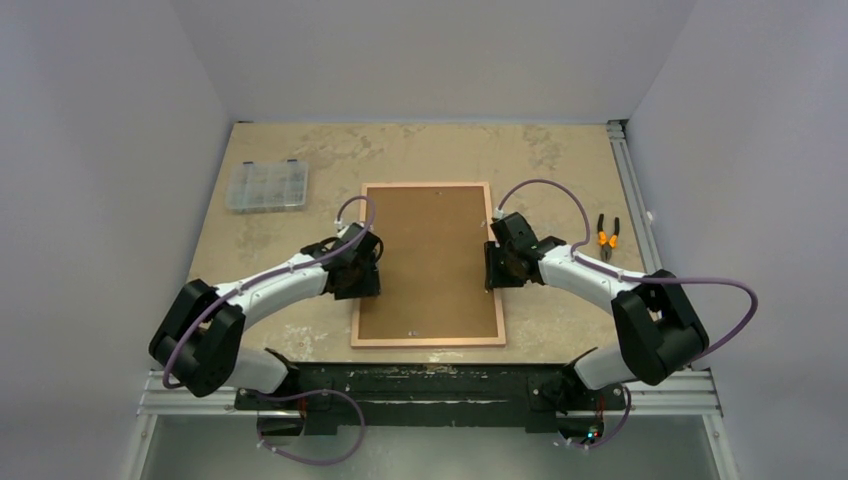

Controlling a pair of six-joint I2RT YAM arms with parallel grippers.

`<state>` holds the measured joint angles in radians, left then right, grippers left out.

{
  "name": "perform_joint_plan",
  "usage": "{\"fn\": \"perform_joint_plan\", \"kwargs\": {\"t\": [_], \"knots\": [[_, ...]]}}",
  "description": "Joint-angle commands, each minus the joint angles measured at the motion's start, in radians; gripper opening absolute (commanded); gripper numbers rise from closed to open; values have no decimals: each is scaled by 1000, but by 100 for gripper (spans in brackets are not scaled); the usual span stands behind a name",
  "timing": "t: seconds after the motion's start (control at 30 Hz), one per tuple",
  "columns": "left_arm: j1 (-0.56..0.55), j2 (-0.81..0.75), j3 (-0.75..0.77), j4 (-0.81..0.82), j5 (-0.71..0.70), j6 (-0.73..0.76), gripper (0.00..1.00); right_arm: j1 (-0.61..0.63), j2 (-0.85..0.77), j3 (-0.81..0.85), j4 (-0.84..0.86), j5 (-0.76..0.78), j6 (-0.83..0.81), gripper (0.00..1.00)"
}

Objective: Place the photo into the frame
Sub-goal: Install the photo frame at the center of the board.

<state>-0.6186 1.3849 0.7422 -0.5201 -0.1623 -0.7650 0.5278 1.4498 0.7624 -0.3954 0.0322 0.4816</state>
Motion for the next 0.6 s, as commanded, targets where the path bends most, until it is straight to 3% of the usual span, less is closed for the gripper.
{"fn": "perform_joint_plan", "kwargs": {"t": [0.0,0.17,0.37,0.57], "knots": [[-6,32,58,-7,-20,9,54,16,25,-32,15,-87,2,36],[-5,131,157,-106,-102,12,49,16,38,-34,15,-83,-3,36],[-3,181,170,-73,-94,21,46,16,43,-40,18,-88,0,36],[8,184,162,-53,-79,14,57,17,35,-45,16,-90,-1,36]]}}
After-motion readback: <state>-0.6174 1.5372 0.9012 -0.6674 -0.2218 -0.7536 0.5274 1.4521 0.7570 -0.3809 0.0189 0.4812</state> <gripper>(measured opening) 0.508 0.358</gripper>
